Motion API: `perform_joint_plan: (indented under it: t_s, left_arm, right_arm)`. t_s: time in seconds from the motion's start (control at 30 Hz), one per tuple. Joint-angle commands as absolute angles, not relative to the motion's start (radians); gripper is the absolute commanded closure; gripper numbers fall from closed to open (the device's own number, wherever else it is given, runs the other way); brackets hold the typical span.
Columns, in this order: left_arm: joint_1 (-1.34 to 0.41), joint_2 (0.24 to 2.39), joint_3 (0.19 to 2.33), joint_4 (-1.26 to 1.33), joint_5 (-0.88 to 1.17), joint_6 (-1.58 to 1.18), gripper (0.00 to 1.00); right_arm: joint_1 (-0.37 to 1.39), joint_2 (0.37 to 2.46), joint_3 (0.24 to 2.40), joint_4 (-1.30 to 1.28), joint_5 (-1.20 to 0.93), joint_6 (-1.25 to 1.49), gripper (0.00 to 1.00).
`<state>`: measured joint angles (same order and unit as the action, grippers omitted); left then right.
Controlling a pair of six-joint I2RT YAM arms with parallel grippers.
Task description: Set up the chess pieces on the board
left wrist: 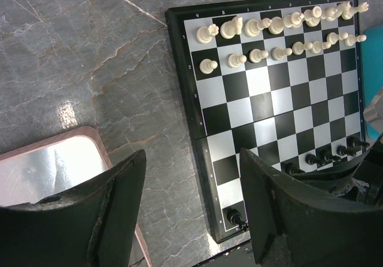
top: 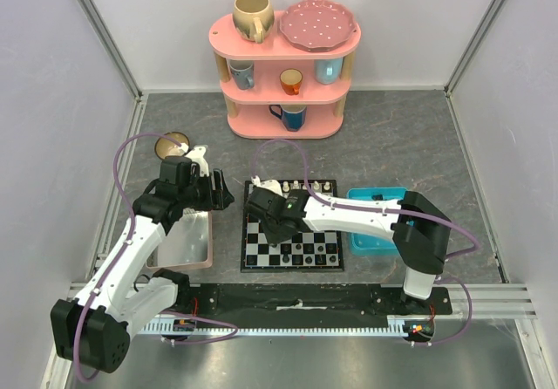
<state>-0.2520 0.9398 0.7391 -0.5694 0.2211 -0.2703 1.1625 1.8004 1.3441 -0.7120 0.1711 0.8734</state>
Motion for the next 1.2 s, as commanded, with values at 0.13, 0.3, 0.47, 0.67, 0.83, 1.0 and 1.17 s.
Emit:
perform_joint_plan:
  t_s: [0.13,0.3,0.47,0.67,0.83,1.0,1.17]
  left_arm:
    - [-0.249,0.942,0.747,-0.541,0.253,-0.250,0.29]
    - [-0.249,0.942,0.749,-0.541,0.252,-0.250,0.29]
    - [-0.249,0.940,0.747,-0.541,0.252,-0.250,0.29]
    - [-0.249,0.940,0.747,-0.543,0.250,-0.250,0.29]
    - [-0.249,0.937,0.749,-0.545,0.247,-0.250,0.29]
    - [-0.249,0.937,0.749,-0.545,0.245,-0.252,0.29]
    - [-0.249,0.939,0.749,-0.542,0.248,-0.250,0.29]
  right_arm:
    - [1.187,1.816,1.312,-0.693,0.216,0.919,0.92]
    - [1.195,1.833,1.316,-0.680,0.210,0.925,0.92]
    - [1.197,1.848,1.318,-0.680,0.221,0.934,0.92]
    - [1.198,1.858,1.315,-0.678,0.238,0.945,0.92]
    - [1.200,1.870,1.322,-0.678,0.244,0.948,0.91]
    - [1.198,1.871,1.319,-0.678,0.247,0.948,0.91]
    - [1.197,1.873,1.319,-0.677,0.249,0.951,0.89]
